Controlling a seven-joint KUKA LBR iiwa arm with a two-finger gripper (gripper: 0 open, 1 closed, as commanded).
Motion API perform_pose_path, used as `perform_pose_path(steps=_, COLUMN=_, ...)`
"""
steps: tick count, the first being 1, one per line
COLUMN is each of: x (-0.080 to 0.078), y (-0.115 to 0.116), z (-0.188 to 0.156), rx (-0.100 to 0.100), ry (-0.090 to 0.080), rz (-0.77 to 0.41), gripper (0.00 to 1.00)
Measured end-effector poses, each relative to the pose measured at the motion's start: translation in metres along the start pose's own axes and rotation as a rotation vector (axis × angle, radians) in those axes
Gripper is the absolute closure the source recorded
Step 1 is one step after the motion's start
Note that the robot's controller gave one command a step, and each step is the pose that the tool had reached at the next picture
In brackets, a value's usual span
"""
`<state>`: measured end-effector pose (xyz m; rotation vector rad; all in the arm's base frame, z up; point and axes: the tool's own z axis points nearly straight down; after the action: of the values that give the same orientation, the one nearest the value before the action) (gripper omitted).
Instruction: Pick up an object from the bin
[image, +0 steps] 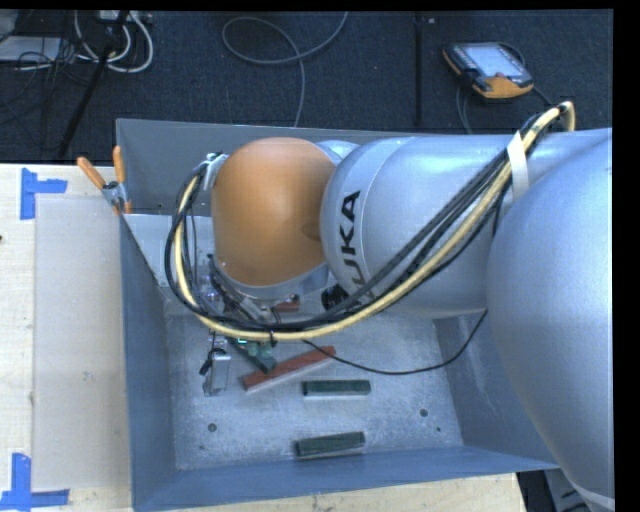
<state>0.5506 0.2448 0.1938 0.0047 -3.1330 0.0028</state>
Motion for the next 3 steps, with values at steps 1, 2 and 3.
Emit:
perform_pose_path(steps=1, x=-0.002, y=-0.001, z=-0.005, rx=-0.002, ry=-0.008, rz=0.004, gripper=0.0)
perform_pose_path(steps=2, x=-0.025, y=-0.043, z=0.06, rx=-0.002, ry=-0.012, rz=-0.077, gripper=0.0)
perform_pose_path(steps=3, x=-0.028, y=-0.109, z=0.064, rx=-0.001, ry=-0.005, rz=-0.255, gripper=0.0)
